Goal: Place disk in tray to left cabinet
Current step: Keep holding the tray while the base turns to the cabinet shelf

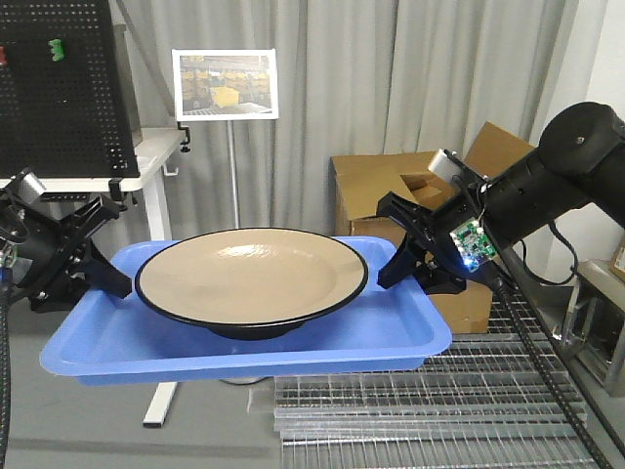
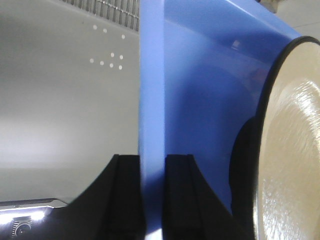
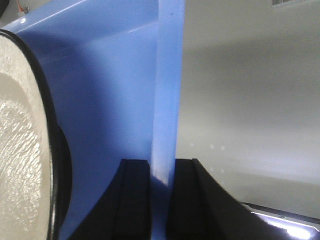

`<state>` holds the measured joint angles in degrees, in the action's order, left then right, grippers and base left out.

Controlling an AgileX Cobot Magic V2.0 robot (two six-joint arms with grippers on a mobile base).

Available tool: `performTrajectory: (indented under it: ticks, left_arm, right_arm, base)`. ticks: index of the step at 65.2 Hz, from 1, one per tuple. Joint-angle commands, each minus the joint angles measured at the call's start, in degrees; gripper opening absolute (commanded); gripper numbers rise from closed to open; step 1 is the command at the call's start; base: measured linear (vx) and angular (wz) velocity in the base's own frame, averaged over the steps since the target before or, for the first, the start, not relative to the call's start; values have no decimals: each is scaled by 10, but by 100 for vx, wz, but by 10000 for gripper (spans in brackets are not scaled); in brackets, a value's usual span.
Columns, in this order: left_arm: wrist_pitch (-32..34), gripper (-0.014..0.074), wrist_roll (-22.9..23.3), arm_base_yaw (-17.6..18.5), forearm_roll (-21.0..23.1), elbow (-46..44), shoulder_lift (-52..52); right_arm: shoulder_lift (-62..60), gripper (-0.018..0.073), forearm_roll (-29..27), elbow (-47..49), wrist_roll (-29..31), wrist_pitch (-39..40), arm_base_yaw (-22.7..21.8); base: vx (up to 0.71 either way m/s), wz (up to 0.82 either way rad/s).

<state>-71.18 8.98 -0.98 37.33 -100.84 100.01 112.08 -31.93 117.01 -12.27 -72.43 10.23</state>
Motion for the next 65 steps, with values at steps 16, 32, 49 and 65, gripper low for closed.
performTrajectory:
  ticks: [16,32,49,65]
  left_arm:
    - [11,0,1,13,98,-22,-32]
    - [11,0,1,13,96,-22,-32]
    - [11,0,1,13,96,-22,-32]
    - [11,0,1,13,96,-22,-32]
  right_arm:
    - [-37,-4,-88,22,5,-5,12]
    - [-37,-4,-88,22,5,-5,12]
    - [-37,-4,-88,22,5,-4,12]
    - [-37,-4,-88,22,5,-4,12]
  base:
    - [42,-11]
    - [34,-32]
    - [27,-58]
    - [21,-76]
